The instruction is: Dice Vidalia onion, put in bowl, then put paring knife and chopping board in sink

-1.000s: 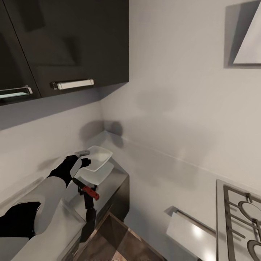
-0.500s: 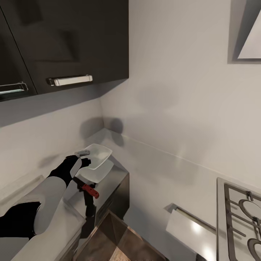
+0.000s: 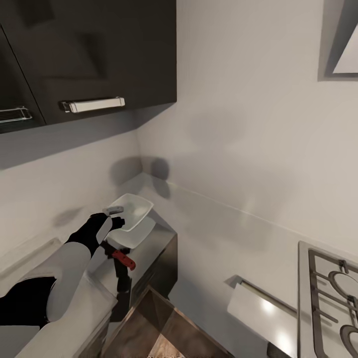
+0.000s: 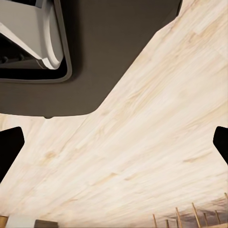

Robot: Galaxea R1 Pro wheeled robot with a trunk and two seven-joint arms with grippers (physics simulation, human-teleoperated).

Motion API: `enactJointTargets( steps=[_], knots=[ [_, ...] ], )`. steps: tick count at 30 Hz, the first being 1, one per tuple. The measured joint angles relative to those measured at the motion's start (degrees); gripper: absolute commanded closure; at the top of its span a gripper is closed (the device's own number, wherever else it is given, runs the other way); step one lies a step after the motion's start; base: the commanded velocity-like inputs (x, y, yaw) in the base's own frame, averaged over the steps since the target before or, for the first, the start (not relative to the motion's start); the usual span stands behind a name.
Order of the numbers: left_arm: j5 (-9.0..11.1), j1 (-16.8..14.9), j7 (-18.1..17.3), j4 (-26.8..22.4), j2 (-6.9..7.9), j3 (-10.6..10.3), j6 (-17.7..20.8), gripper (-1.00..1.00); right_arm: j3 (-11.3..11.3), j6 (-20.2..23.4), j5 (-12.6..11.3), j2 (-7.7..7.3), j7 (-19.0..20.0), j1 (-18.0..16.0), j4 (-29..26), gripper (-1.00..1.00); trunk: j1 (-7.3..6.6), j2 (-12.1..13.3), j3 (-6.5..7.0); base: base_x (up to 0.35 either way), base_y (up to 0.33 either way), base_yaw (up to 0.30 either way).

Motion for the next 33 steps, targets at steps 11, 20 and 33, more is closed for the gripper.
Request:
enactJointTargets(
  steps=[11, 20, 33],
  knots=[
    [-0.1, -0.02, 0.39, -0.43, 0.1, 0.03, -0.23, 1.0, -0.01, 0.0, -0.01, 0.03, -0.03, 0.0, 0.0, -1.0, 0.0, -0.01, -0.5, 0.0, 0.0, 0.0],
    [0.34, -0.03, 0.52, -0.53, 0.19, 0.19, -0.72, 1.0, -0.02, 0.0, -0.01, 0.01, -0.07, 0.0, 0.0, -1.0, -0.01, -0.02, -0.5, 0.0, 0.0, 0.0],
    [-0.18, -0.04, 0.39, -0.63, 0.17, 0.35, -0.6, 1.0, -0.04, -0.09, 0.01, -0.15, -0.09, 0.0, 0.0, -1.0, -0.01, -0.02, 0.08, 0.0, 0.0, 0.0]
  ],
)
